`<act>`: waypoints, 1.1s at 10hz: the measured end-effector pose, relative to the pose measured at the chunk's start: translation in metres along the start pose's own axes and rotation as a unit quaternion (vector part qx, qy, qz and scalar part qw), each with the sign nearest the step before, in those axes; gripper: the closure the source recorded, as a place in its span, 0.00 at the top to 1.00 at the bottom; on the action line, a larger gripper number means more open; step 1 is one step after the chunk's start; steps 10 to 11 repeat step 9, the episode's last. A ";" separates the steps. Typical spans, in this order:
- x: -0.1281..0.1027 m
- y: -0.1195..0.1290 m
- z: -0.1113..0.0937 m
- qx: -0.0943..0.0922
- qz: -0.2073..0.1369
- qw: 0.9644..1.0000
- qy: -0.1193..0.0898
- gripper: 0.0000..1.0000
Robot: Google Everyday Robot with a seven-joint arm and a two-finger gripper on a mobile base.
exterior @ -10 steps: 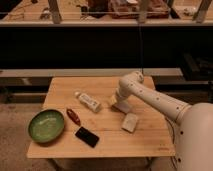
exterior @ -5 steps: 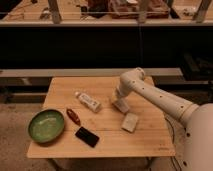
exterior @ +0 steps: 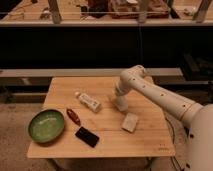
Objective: Pick up the ceramic cup
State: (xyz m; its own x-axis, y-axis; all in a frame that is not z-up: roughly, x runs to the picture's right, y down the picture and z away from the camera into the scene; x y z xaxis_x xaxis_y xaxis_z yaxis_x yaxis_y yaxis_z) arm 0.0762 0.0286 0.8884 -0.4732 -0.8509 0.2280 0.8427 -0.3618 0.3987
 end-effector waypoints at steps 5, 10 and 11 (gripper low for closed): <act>0.005 -0.005 -0.018 0.007 -0.009 1.000 0.008 0.15; 0.023 -0.009 -0.076 0.017 -0.034 0.999 0.019 0.15; 0.023 -0.009 -0.076 0.017 -0.034 0.999 0.019 0.15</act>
